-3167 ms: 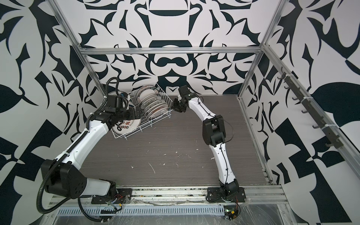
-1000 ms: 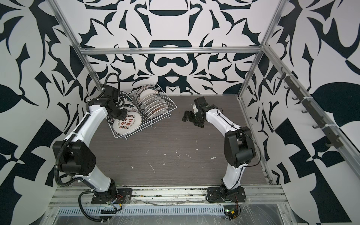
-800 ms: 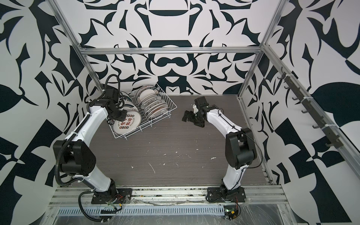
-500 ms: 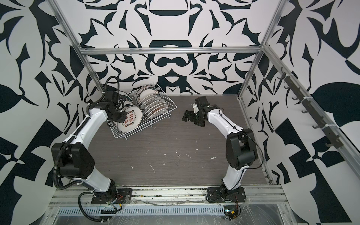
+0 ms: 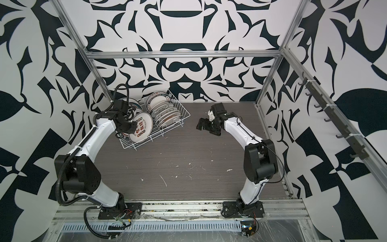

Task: Unload the plates from the dish rack
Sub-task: Pick up a plate from the dish rack, then place the plate at the top-right of the table.

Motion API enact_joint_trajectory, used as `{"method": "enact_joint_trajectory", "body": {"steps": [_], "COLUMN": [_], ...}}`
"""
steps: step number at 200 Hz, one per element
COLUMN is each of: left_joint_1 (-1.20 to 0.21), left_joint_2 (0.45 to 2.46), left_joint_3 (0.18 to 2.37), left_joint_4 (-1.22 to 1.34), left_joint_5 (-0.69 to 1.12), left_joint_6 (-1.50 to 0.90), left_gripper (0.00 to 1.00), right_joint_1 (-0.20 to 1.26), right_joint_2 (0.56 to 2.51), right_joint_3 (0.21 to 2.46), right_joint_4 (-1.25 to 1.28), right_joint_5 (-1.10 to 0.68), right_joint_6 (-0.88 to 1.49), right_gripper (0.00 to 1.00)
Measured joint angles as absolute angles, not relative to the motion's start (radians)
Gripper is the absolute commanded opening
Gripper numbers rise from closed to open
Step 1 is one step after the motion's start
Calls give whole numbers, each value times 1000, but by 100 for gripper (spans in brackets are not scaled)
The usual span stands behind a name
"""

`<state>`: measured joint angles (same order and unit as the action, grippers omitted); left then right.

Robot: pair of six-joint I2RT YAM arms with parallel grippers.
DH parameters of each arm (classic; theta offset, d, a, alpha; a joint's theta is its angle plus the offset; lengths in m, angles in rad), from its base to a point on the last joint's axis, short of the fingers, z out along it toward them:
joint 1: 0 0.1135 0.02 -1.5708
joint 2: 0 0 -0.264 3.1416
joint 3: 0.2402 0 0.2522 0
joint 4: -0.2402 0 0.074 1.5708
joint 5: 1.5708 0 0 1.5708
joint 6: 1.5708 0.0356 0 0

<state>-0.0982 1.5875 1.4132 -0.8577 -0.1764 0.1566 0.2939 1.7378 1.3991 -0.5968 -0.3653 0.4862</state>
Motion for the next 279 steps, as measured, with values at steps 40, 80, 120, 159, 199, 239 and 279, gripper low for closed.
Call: {"method": "enact_joint_trajectory", "body": {"steps": [40, 80, 120, 159, 199, 239, 279], "left_joint_1": [-98, -99, -102, -120, -231, -320, -372], "left_joint_2": [1549, 1439, 1307, 1273, 1265, 1271, 1332], "left_joint_3": [1403, 1398, 1400, 1499, 1593, 1485, 1321], "left_joint_4": [-858, -856, -851, -906, -894, -773, -543], "left_joint_5": [-188, -208, -214, -234, -200, -55, 92], "left_joint_6": [148, 138, 117, 6, -212, -437, -667], "left_gripper": [1, 1, 1, 0, 0, 0, 0], "right_joint_1": [294, 294, 294, 294, 294, 294, 294], "right_joint_2": [1738, 1738, 1738, 1738, 1700, 1599, 1547], "right_joint_3": [1396, 1396, 1396, 1401, 1383, 1287, 1147], "right_joint_4": [-584, -579, -580, -585, -543, -409, -156], "right_joint_5": [-386, -394, -392, -393, -455, -576, -702], "right_joint_6": [487, 487, 487, 493, 540, 649, 826], "right_gripper": [100, 100, 100, 100, 100, 100, 97]}}
